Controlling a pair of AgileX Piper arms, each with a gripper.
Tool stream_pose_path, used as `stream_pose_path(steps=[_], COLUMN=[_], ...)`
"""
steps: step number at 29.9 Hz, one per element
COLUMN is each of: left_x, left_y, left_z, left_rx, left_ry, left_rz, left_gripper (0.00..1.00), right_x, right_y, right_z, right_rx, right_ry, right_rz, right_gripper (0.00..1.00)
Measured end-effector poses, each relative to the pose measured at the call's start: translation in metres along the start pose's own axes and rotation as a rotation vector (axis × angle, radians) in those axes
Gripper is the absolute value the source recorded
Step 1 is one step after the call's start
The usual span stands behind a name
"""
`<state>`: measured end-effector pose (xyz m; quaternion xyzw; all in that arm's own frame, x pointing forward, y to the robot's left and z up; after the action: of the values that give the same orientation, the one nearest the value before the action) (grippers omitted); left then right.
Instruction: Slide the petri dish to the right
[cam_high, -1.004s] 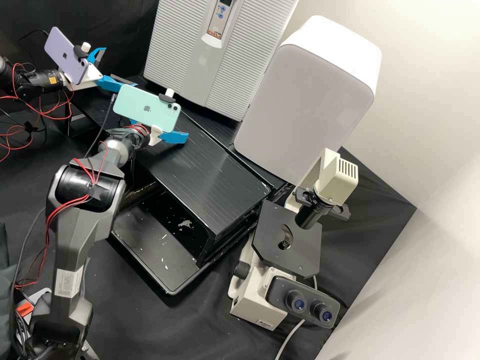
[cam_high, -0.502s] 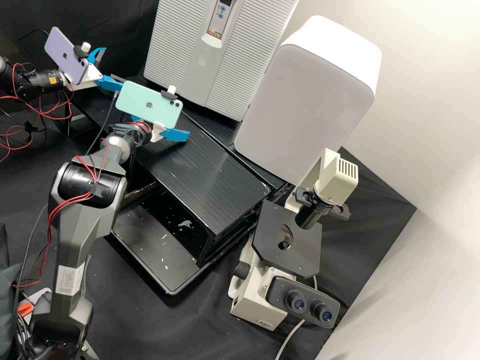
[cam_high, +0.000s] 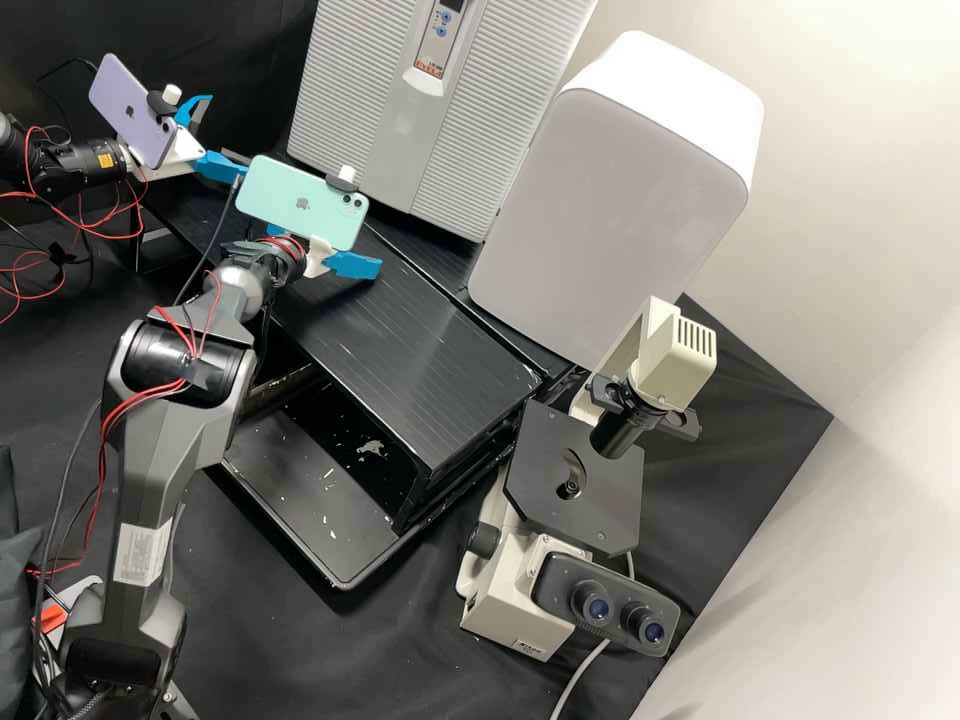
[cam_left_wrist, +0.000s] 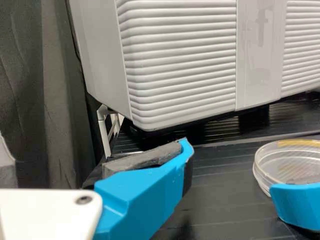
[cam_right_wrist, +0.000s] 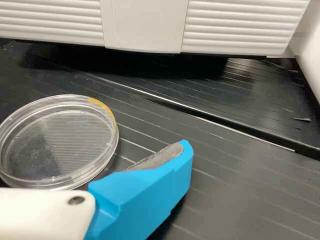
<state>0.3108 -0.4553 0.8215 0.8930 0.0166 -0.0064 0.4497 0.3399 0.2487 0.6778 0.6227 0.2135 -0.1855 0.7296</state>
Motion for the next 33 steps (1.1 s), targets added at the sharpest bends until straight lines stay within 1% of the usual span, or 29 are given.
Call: stream_pose_path(steps=[3,6,8,9,14,15,16,17,18,20,23,33], left_x=[0.000,0.000,0.000,0.000,0.000,0.000,0.000,0.000,0.000,0.000,0.000,0.000], left_y=[0.0000,0.0000,0.0000,0.0000,0.0000,0.0000,0.0000,0.0000,0.0000,0.0000,0.0000,0.0000], left_z=[0.000,0.000,0.000,0.000,0.000,0.000,0.000,0.000,0.000,0.000,0.000,0.000], left_rx=[0.000,0.000,0.000,0.000,0.000,0.000,0.000,0.000,0.000,0.000,0.000,0.000], left_ry=[0.000,0.000,0.000,0.000,0.000,0.000,0.000,0.000,0.000,0.000,0.000,0.000], left_rz=[0.000,0.000,0.000,0.000,0.000,0.000,0.000,0.000,0.000,0.000,0.000,0.000], left_gripper=[1.00,1.00,1.00,1.00,1.00,1.00,1.00,1.00,1.00,1.00,1.00,1.00], right_x=[0.001,0.002,0.002,0.002,0.002,0.001,0.001,0.001,0.000,0.000,0.000,0.001], right_y=[0.000,0.001,0.001,0.002,0.005,0.006,0.007,0.007,0.007,0.007,0.007,0.006], right_z=[0.000,-0.002,-0.003,-0.003,-0.006,-0.007,-0.008,-0.008,-0.009,-0.010,-0.010,-0.009], right_rx=[-0.011,-0.041,-0.054,-0.058,-0.088,-0.097,-0.109,-0.111,-0.123,-0.130,-0.124,-0.123], right_ry=[0.002,0.014,0.023,0.027,0.053,0.058,0.064,0.065,0.071,0.076,0.078,0.076], right_rz=[0.003,0.011,0.019,0.021,0.073,0.088,0.098,0.108,0.117,0.117,0.117,0.115], right_gripper=[1.00,1.00,1.00,0.00,0.00,0.00,0.00,0.00,0.00,0.00,0.00,0.00])
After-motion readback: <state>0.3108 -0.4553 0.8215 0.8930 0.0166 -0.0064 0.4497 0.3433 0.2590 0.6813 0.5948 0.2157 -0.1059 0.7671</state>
